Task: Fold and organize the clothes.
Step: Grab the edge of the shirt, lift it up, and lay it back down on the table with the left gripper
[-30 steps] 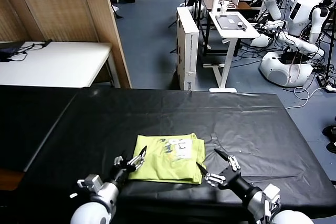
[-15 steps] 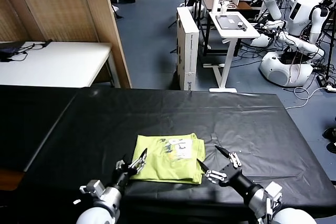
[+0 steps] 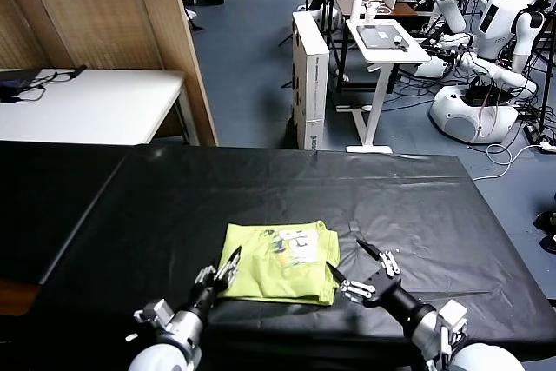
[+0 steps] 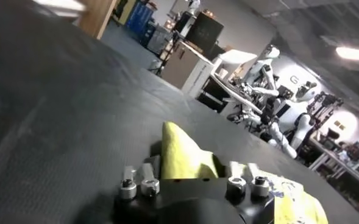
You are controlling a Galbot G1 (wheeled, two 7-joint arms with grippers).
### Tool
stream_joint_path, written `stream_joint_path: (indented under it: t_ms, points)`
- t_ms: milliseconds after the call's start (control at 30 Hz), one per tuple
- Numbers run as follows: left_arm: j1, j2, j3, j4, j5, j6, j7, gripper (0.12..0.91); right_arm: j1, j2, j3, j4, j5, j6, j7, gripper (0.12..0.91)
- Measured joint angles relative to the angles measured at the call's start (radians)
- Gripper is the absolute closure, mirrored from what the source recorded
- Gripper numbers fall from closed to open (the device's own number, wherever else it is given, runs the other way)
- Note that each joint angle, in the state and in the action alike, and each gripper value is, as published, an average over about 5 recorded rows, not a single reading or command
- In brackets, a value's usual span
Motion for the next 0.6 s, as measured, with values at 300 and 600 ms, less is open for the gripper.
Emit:
stream_joint_path:
  t_ms: [300, 600]
  points:
    - [0.011, 0.017, -0.024, -0.038, -0.044, 0.057, -0.03, 0.839, 0.003, 0.025, -0.001, -0.014, -0.011, 0.004, 0.007, 0.118]
    - [0.046, 0.187, -0.155, -0.129, -0.162, 0.103, -0.054, 0.842, 0.022, 0.071, -0.001, -0.052, -0.031, 0.0, 0.038, 0.118]
